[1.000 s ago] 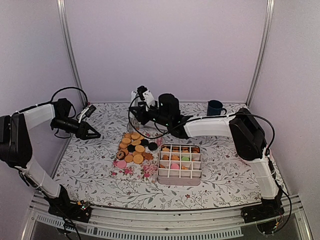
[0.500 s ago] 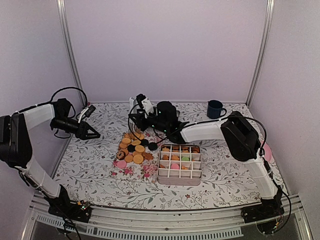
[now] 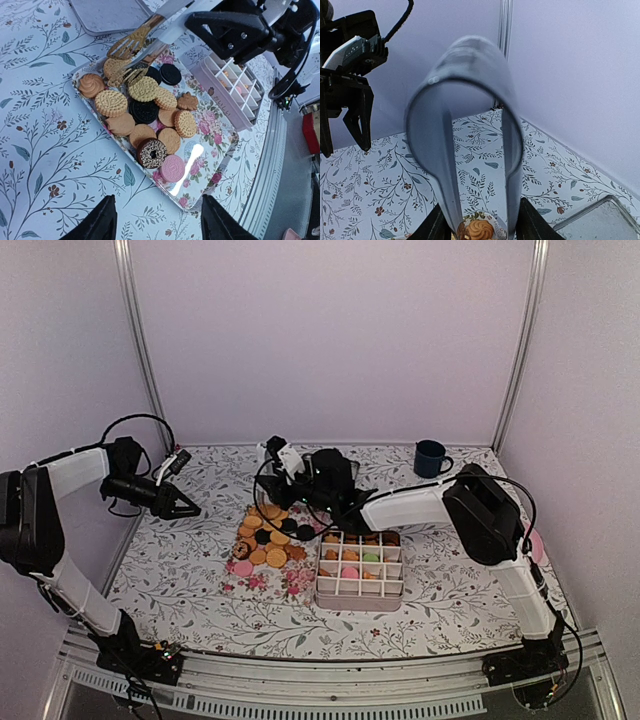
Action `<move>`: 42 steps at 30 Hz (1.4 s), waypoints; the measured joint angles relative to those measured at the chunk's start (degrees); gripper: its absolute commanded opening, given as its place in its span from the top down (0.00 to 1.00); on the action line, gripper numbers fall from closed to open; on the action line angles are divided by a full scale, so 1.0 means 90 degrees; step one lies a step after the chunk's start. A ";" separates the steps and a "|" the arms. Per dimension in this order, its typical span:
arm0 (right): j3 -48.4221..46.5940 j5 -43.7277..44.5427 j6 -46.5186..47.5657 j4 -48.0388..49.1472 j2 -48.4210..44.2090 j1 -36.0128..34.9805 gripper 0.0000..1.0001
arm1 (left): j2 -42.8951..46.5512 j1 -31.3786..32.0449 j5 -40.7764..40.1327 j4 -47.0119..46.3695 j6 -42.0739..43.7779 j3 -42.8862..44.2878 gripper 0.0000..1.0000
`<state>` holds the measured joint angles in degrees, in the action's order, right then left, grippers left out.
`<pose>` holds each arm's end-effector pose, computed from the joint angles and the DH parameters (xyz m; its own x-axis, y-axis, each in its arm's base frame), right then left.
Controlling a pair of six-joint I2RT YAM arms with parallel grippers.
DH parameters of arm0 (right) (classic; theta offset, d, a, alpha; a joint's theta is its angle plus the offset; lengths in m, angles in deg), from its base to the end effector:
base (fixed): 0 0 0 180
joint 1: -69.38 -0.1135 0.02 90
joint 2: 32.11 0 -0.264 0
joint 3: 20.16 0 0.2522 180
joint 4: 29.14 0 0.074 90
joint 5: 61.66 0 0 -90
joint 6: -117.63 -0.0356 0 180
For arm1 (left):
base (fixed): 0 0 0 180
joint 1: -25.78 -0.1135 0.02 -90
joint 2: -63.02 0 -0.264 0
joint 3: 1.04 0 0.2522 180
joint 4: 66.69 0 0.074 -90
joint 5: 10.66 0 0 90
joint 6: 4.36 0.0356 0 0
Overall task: Pack the cookies
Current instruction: Pick up the fake cookies from the plate.
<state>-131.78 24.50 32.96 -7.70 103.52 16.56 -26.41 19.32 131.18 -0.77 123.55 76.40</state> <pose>0.3296 0.4385 0.1906 0.0506 -0.0866 -0.9950 -0.8343 0.5440 -0.0898 0.2855 0.0042 0.2312 -0.7087 0.3018 -0.6376 0.6712 0.5666 -0.4779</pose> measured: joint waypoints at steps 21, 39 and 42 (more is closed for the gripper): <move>0.0228 0.0772 0.1037 0.0090 -0.0032 -0.0442 0.56 | 0.0002 0.0000 0.0022 0.0005 0.0000 -0.0017 0.42; 0.0466 0.1178 0.1375 0.0090 -0.0253 -0.0576 0.86 | 0.0002 0.0000 0.0080 0.0024 -0.0002 -0.0061 0.43; 0.0525 0.1161 0.1268 0.0080 -0.0328 -0.0534 0.91 | 0.0002 0.0000 0.0136 0.0029 -0.0002 -0.0061 0.43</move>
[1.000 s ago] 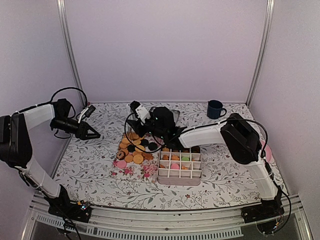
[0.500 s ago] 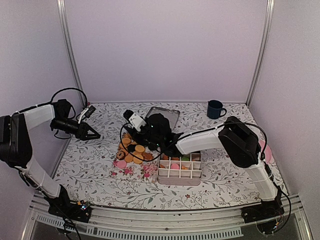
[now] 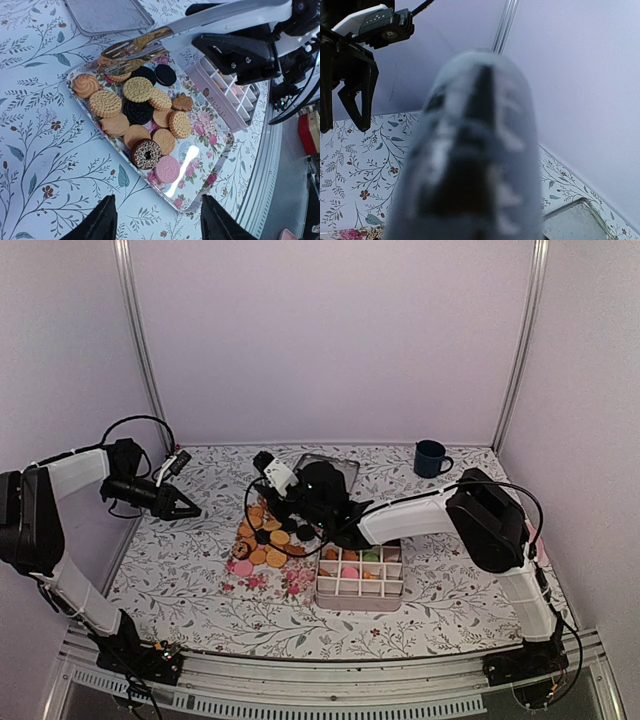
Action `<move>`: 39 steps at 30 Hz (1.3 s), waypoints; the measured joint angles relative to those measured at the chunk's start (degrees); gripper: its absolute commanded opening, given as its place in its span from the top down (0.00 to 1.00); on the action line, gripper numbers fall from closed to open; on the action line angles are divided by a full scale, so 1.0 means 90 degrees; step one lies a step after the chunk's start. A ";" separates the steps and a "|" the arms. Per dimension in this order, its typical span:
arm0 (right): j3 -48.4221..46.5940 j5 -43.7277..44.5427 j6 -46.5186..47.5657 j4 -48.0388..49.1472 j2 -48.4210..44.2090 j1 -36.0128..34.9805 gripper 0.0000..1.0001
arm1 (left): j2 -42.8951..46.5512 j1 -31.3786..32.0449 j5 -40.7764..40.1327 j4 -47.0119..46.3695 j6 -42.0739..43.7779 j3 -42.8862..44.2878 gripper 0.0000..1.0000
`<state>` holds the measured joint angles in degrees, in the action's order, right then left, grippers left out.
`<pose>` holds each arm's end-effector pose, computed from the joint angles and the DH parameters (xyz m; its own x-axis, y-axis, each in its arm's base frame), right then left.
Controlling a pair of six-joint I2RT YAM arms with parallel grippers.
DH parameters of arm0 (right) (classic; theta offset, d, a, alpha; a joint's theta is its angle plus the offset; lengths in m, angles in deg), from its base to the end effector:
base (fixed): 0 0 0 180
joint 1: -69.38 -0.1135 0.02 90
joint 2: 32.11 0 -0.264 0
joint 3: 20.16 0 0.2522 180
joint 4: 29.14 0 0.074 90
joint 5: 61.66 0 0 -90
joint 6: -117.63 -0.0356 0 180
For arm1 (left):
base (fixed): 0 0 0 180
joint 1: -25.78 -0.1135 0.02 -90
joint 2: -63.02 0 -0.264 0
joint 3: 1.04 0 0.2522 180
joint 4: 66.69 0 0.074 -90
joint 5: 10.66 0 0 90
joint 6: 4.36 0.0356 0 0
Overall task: Pack the cookies
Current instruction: Pick up the fake cookies from the plate, then place the fake cookies in the empty pocket of the box.
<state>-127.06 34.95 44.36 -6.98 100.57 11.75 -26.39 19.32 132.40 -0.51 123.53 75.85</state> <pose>0.2900 0.4498 0.1910 0.1914 -0.2321 -0.9537 -0.7543 0.5869 -0.2942 0.2836 0.0035 0.2293 -0.7149 0.2905 -0.6360 0.6679 0.5529 -0.4982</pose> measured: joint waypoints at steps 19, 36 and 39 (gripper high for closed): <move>0.0415 -0.0163 -0.0680 -0.0185 -0.0597 0.0333 1.00 | 0.0000 0.0000 0.0061 0.0032 -0.0002 0.0000 0.43; 0.2021 -0.0750 -0.1481 -0.0386 -0.2484 0.0702 1.00 | 0.0000 0.0000 0.0153 0.0049 -0.0002 0.0000 0.44; 0.2664 -0.0964 -0.1557 -0.0610 -0.3563 0.0704 1.00 | 0.0000 0.0000 0.0194 0.0066 0.0000 0.0000 0.44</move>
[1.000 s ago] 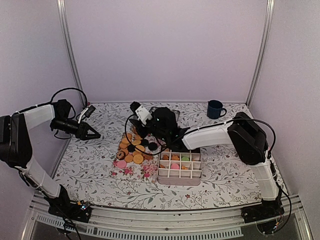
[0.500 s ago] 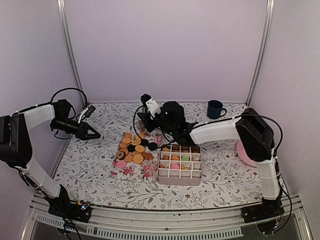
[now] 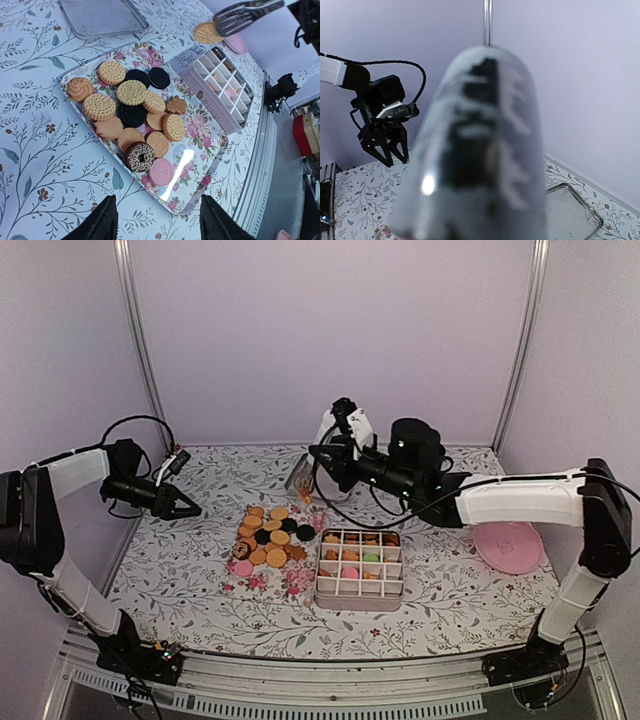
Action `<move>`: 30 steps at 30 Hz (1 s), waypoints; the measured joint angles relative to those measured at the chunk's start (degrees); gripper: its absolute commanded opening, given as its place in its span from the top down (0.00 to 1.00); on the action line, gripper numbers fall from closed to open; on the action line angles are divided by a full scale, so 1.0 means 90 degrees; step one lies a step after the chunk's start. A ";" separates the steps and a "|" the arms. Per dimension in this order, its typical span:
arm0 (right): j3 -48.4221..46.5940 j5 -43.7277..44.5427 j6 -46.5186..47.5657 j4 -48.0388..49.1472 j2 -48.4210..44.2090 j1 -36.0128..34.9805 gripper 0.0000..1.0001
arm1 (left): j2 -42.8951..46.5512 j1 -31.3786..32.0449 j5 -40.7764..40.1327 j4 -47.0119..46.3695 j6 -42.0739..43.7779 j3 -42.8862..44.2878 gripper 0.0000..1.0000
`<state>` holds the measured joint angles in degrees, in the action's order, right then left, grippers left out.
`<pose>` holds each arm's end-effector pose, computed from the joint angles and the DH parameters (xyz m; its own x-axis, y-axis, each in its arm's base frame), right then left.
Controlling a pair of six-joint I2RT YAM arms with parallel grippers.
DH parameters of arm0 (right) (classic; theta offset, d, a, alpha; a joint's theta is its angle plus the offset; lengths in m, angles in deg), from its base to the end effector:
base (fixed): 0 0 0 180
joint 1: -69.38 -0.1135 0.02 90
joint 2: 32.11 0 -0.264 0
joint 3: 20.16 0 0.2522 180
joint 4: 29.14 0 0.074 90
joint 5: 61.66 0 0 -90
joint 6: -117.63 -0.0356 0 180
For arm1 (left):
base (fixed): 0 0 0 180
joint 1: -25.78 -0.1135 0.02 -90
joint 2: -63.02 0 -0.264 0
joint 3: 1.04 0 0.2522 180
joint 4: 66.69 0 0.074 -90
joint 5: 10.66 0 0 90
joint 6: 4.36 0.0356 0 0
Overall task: Pack the cookies
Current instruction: Place the fake cookies in the empty pocket of the box.
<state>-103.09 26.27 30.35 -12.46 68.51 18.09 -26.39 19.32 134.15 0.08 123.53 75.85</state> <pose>0.2607 0.3274 0.2944 0.0271 -0.0421 -0.9987 -0.8020 0.5955 -0.0468 0.2825 0.0027 0.2299 -0.7177 0.2749 -0.6398 0.6675 0.5333 -0.5196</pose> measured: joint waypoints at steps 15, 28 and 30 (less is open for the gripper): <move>0.1797 -0.0583 -0.0340 -0.3385 -0.3976 0.0039 1.00 | 0.0000 -0.0005 0.0143 -0.0002 0.0005 0.0000 0.44; 0.2200 -0.0386 -0.0512 -0.4886 -0.4524 0.0041 1.00 | 0.0000 -0.0005 0.0151 -0.0005 -0.0002 0.0000 0.44; 0.2239 -0.0313 -0.0508 -0.4913 -0.4524 0.0041 1.00 | 0.0000 -0.0005 0.0151 -0.0005 -0.0002 0.0000 0.44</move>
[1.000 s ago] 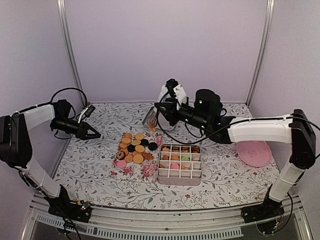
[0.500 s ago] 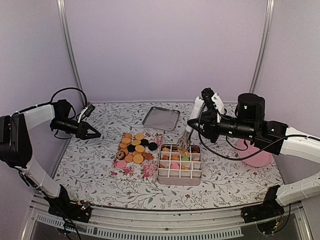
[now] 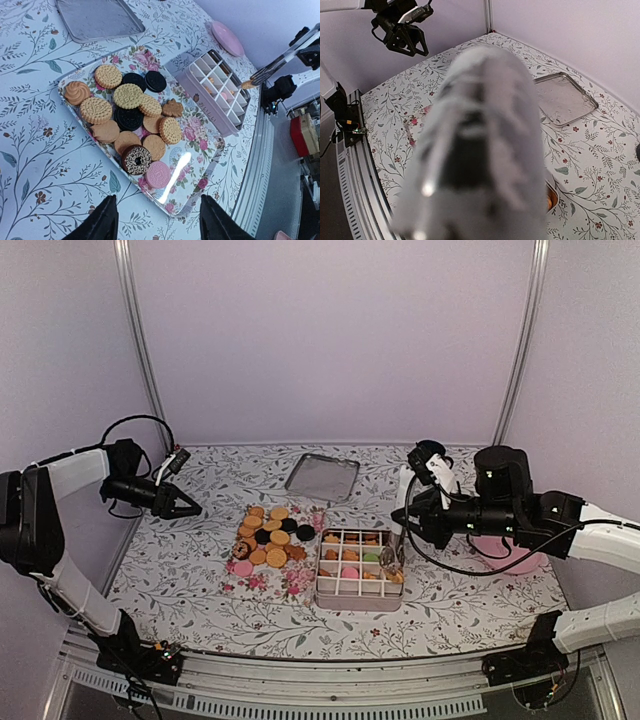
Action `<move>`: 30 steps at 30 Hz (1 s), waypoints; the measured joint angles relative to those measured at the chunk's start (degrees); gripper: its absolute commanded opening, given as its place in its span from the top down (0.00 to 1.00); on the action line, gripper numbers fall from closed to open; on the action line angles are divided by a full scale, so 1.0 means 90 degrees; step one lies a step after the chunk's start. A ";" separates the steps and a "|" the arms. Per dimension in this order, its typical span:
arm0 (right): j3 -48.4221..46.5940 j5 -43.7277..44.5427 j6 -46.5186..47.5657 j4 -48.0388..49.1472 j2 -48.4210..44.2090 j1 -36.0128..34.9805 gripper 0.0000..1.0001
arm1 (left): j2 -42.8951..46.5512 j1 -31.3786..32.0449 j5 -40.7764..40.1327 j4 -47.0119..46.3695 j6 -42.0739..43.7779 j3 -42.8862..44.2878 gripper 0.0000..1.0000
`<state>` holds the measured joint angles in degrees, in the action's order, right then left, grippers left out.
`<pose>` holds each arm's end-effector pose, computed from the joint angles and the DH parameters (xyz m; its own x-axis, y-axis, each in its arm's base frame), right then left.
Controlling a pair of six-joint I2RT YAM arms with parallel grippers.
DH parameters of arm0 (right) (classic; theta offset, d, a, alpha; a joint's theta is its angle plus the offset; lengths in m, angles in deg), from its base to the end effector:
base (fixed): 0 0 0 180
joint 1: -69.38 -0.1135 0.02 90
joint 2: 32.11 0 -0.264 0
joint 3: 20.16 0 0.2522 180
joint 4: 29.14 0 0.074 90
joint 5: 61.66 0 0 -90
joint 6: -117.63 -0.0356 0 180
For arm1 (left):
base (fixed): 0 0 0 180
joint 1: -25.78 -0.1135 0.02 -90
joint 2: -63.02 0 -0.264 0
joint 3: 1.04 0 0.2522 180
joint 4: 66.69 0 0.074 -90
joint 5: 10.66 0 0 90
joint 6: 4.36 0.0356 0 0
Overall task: Pack the cookies
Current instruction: Place the fake cookies in the empty pocket of the box.
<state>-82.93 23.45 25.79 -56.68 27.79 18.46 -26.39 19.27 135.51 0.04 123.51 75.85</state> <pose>0.1483 0.1874 0.3088 -0.2894 -0.3056 -0.9071 -0.8134 0.5781 0.0647 0.2825 0.0025 0.2306 -0.7148 0.2624 -0.6482 0.6709 0.5189 -0.5297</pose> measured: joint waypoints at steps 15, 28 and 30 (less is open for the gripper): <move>0.0087 0.0151 0.0374 0.0304 0.0117 0.0223 1.00 | 0.0000 0.0002 0.0002 0.0002 -0.0044 0.0000 0.44; 0.0250 0.0019 0.0486 0.0597 0.0277 0.0381 1.00 | 0.0000 0.0002 0.0000 0.0000 -0.0044 0.0000 0.45; 0.0265 -0.0007 0.0481 0.0612 0.0274 0.0384 1.00 | 0.0000 0.0002 0.0000 0.0000 -0.0044 0.0000 0.45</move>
<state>-80.55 23.39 30.11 -51.17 30.26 21.92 -26.39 19.30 135.51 0.04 123.12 75.85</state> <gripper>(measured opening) 0.235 0.555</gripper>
